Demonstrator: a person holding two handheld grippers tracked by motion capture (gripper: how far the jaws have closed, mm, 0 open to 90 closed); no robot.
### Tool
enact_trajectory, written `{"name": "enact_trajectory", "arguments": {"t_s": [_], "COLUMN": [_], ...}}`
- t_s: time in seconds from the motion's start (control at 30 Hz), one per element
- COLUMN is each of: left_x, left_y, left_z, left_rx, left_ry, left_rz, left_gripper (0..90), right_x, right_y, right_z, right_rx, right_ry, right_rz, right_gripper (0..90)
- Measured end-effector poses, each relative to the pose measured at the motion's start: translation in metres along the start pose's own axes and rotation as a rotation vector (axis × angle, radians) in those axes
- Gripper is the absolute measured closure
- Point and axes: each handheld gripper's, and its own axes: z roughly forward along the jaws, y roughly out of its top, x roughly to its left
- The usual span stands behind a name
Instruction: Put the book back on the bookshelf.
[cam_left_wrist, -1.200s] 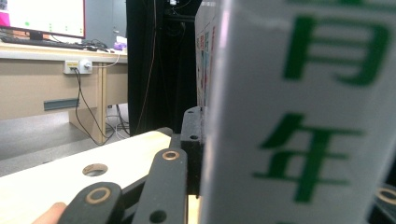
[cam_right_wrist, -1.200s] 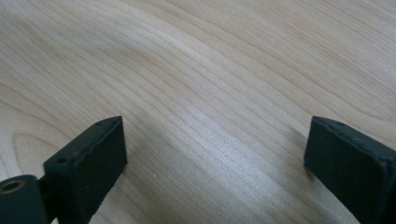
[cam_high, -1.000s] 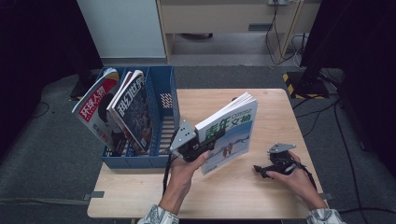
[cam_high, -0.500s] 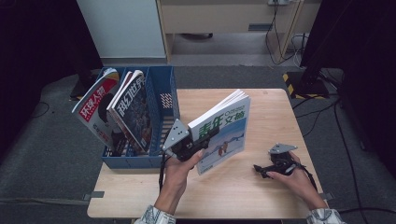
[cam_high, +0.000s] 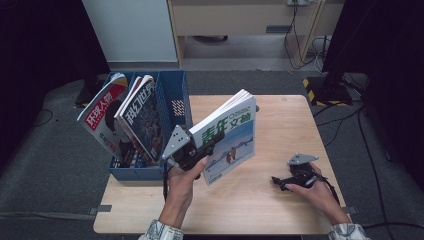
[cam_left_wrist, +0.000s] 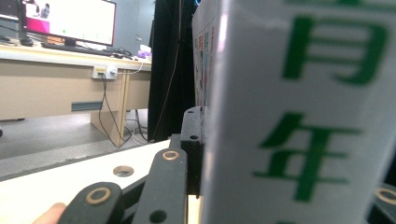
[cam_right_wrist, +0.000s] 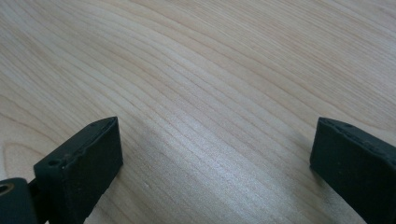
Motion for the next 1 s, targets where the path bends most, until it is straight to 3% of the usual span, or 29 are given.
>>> {"name": "enact_trajectory", "arguments": {"t_s": [0.53,1.0], "left_x": [0.010,0.016], "left_y": [0.015,0.034], "left_z": [-0.018,-0.046], "left_rx": [-0.030,-0.071], "left_ry": [0.048,0.090], "left_rz": [-0.011,-0.014], "left_gripper": [73.4,73.4], "right_x": [0.000,0.000], "right_y": [0.000,0.000], "right_z": [0.000,0.000], "right_rx": [0.000,0.000], "right_ry": [0.001,0.000], "right_rz": [0.002,0.002], "right_gripper": [2.8,2.8]}}
